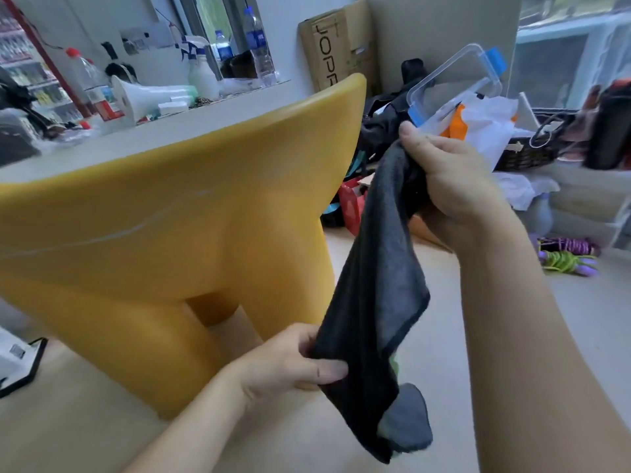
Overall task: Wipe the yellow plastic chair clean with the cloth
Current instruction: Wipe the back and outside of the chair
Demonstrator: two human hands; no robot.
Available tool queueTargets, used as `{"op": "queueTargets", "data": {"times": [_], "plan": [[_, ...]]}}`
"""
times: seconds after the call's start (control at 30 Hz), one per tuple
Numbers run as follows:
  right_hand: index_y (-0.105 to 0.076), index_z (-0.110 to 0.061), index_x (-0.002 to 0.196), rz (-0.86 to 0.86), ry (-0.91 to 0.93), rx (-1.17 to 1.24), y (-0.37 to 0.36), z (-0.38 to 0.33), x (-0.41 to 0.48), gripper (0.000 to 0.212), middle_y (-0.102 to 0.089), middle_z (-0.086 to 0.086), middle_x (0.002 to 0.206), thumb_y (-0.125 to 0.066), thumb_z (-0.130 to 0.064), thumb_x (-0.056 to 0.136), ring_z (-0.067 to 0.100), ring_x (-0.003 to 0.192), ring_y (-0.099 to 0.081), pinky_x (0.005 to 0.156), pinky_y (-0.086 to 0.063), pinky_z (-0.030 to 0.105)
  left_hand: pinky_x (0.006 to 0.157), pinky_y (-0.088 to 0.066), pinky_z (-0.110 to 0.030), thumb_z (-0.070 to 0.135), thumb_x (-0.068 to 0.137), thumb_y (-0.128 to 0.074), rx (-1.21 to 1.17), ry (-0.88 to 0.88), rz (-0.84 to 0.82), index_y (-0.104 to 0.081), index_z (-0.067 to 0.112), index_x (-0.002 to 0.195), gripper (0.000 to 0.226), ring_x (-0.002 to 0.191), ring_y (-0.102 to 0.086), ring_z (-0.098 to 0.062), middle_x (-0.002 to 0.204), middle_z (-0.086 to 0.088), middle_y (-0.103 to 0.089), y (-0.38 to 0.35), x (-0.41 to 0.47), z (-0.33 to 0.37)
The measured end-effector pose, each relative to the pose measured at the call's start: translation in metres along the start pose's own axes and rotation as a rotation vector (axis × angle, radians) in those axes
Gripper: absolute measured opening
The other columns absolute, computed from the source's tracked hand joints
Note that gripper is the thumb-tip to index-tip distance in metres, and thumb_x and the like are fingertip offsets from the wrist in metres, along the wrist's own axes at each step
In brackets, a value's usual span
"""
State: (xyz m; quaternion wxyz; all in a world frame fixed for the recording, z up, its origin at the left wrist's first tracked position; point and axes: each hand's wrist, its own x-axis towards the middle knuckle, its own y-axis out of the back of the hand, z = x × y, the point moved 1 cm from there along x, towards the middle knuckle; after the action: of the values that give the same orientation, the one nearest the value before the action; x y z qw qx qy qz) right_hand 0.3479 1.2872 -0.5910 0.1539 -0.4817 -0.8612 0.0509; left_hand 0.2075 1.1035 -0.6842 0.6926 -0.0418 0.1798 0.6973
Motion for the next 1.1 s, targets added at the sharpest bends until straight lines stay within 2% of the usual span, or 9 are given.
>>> {"op": "queueTargets", "data": {"times": [0.13,0.2,0.3,0.4,0.5,0.63,0.77,0.97,1.1], "plan": [[-0.034,-0.029,0.145,-0.022,-0.321,-0.872,0.028,0.056,0.012,0.060,-0.044,0.014,0.142,-0.041,-0.060,0.094,0.032,0.116,-0.051,0.091,-0.051,0.043,0.085,-0.054,-0.032,0.034,0.083,-0.060,-0.413,-0.136,0.196,-0.076,0.010,0.098,0.032,0.098,-0.067,-0.023,0.105,-0.011,-0.071,0.014,-0.003,0.024],[-0.025,-0.034,0.149,-0.212,-0.596,-0.795,0.017,0.073,0.003,0.073,-0.046,0.017,0.142,-0.037,-0.071,0.088,0.036,0.118,-0.055,0.087,-0.054,0.051,0.079,-0.055,-0.030,0.032,0.082,-0.052,-0.566,-0.200,0.229,-0.077,0.015,0.089,0.031,0.090,-0.069,-0.019,0.096,-0.008,-0.072,0.018,-0.005,0.037],[-0.050,-0.023,0.136,-0.591,-0.750,-0.473,-0.006,0.090,-0.009,0.086,-0.072,0.019,0.102,-0.040,-0.082,0.074,0.029,0.085,-0.072,0.078,-0.059,0.041,0.068,-0.044,-0.031,0.014,0.079,-0.053,-0.536,-0.264,0.233,-0.074,0.020,0.087,0.023,0.080,-0.059,-0.021,0.089,-0.009,-0.065,0.024,-0.007,0.044],[-0.065,-0.017,0.120,-0.706,-0.640,-0.096,-0.027,0.107,-0.013,0.091,-0.065,0.018,0.093,-0.065,-0.081,0.055,0.025,0.074,-0.063,0.068,-0.054,0.035,0.055,-0.041,-0.028,-0.006,0.079,-0.049,-0.478,-0.286,0.335,-0.071,0.023,0.089,0.038,0.067,-0.054,-0.022,0.087,-0.014,-0.064,0.034,-0.010,0.043],[-0.073,-0.011,0.106,-0.692,-0.489,0.080,-0.037,0.111,-0.010,0.072,-0.059,0.017,0.102,-0.090,-0.053,0.049,0.030,0.095,-0.052,0.081,-0.047,0.036,0.056,-0.050,-0.027,-0.005,0.075,-0.058,-0.483,-0.345,0.370,-0.067,0.024,0.095,0.036,0.070,-0.063,-0.021,0.090,-0.012,-0.068,0.040,-0.010,0.039],[-0.069,0.000,0.110,-0.654,-0.338,-0.065,-0.039,0.089,-0.005,0.048,-0.070,0.022,0.107,-0.084,-0.014,0.066,0.031,0.096,-0.064,0.093,-0.050,0.044,0.087,-0.052,-0.040,-0.004,0.076,-0.056,-0.630,-0.322,0.393,-0.051,0.008,0.116,0.042,0.104,-0.063,-0.032,0.116,-0.021,-0.065,0.045,-0.005,0.032],[-0.075,-0.005,0.088,-0.468,-0.087,-0.295,-0.033,0.071,0.002,0.013,-0.075,0.010,0.082,-0.075,-0.015,0.080,0.018,0.077,-0.070,0.078,-0.057,0.037,0.101,-0.043,-0.044,0.019,0.080,-0.056,-0.825,-0.240,0.406,-0.058,0.004,0.111,0.034,0.112,-0.058,-0.032,0.117,-0.018,-0.063,0.054,-0.006,0.029],[-0.059,0.003,0.087,-0.323,0.013,-0.287,-0.023,0.065,0.009,0.046,-0.047,0.006,0.075,-0.061,-0.043,0.088,0.018,0.071,-0.045,0.068,-0.035,0.036,0.076,-0.055,-0.030,0.000,0.070,-0.079,-0.082,-0.301,0.748,-0.048,0.023,0.116,0.060,0.085,-0.069,-0.028,0.094,-0.014,-0.074,0.054,-0.003,0.038],[-0.061,-0.003,0.089,-0.131,0.056,-0.146,-0.032,0.071,0.013,0.032,-0.054,0.006,0.080,-0.065,-0.035,0.088,0.017,0.076,-0.050,0.072,-0.039,0.036,0.079,-0.054,-0.032,0.014,0.069,-0.082,0.115,-0.230,0.571,-0.061,0.039,0.113,0.054,0.084,-0.069,-0.022,0.093,-0.011,-0.075,0.067,-0.007,0.037]]}}
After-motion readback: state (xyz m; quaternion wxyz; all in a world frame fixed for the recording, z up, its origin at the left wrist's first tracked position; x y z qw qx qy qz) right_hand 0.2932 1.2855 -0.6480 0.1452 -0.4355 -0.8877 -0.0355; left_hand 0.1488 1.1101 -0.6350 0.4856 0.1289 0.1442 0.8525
